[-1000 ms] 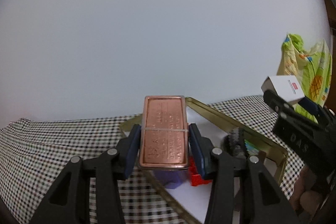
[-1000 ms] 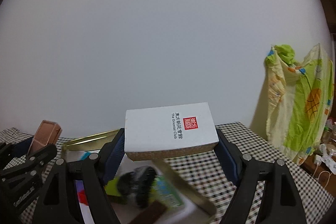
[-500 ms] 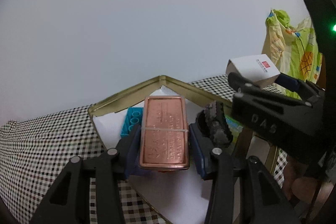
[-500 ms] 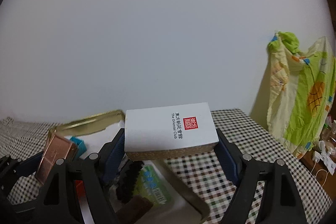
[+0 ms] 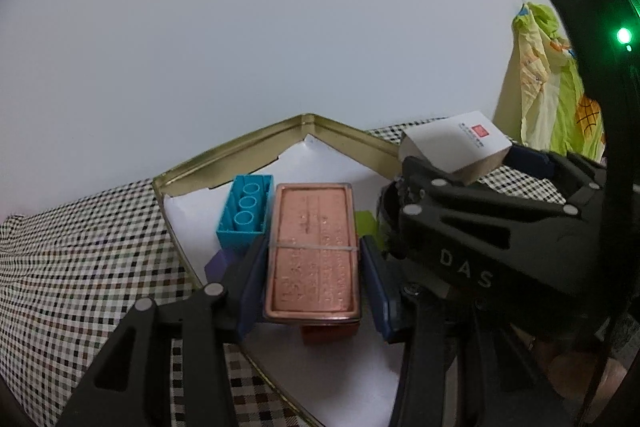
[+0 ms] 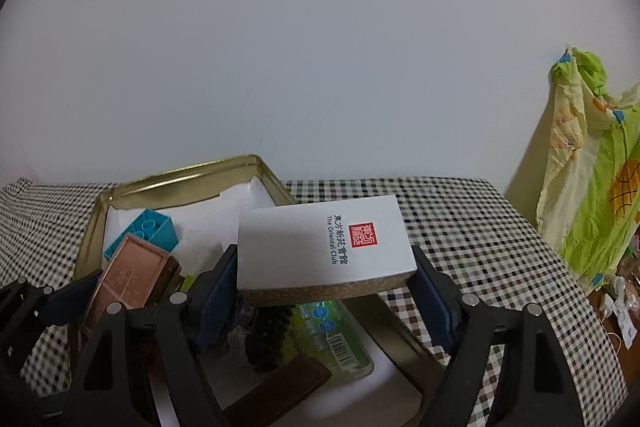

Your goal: Organize rigid objects

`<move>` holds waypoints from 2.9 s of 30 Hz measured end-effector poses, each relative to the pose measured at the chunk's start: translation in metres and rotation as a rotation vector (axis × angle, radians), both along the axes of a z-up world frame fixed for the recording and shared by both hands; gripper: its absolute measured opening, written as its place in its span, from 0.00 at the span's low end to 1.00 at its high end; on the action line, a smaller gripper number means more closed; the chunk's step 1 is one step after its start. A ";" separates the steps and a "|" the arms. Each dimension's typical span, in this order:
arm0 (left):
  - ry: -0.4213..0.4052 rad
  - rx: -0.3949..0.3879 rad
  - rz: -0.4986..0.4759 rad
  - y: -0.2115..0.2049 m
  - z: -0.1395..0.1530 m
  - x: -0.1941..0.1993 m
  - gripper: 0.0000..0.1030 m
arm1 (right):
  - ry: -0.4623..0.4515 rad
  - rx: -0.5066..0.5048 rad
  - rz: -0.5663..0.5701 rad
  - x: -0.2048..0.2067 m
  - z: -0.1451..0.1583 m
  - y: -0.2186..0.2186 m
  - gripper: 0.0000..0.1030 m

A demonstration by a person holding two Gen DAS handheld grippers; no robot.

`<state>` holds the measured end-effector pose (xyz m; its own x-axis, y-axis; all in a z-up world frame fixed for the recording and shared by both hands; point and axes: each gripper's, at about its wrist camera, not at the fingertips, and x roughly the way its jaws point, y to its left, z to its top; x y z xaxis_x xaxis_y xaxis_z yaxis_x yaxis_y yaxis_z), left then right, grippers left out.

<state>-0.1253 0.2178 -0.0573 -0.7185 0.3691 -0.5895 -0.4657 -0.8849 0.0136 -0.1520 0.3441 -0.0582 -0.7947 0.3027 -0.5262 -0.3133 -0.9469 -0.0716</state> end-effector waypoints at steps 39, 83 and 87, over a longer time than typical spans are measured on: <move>0.022 -0.042 0.039 -0.001 0.004 0.002 0.99 | 0.110 -0.371 0.148 0.015 -0.002 0.030 0.92; 0.208 0.013 0.155 -0.068 0.026 0.043 1.00 | 0.417 -0.060 -0.204 0.116 0.014 -0.040 0.92; 0.220 0.015 0.141 -0.073 0.027 0.052 1.00 | 0.438 -0.049 -0.224 0.121 0.016 -0.044 0.92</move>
